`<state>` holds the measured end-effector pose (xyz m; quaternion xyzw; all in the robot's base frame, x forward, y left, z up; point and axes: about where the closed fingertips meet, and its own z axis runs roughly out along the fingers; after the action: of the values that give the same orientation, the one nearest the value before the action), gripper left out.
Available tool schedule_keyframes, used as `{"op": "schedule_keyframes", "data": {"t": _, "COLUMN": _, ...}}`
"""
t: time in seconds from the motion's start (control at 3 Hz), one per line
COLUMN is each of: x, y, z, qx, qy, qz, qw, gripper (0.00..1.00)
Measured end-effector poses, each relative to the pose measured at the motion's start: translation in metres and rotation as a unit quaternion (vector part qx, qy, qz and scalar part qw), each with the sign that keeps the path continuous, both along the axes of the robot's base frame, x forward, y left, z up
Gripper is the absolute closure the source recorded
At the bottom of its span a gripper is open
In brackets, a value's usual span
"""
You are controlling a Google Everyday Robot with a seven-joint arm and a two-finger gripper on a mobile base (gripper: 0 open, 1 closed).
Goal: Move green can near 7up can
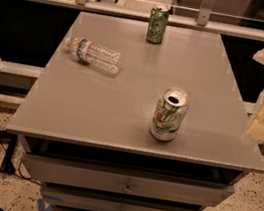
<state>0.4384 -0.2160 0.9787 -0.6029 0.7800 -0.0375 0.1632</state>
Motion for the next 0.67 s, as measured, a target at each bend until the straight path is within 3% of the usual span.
{"op": "schedule_keyframes", "data": {"t": 0.33, "x": 0.005, "y": 0.001, "z": 0.002, "qx": 0.004, "qy": -0.009, "qz": 0.002, "qw": 0.9999, "gripper": 0.0}}
{"op": "schedule_keyframes", "data": {"t": 0.67, "x": 0.046, "y": 0.002, "z": -0.004, "qx": 0.029, "qy": -0.036, "qz": 0.023, "qw": 0.9987, "gripper": 0.0}}
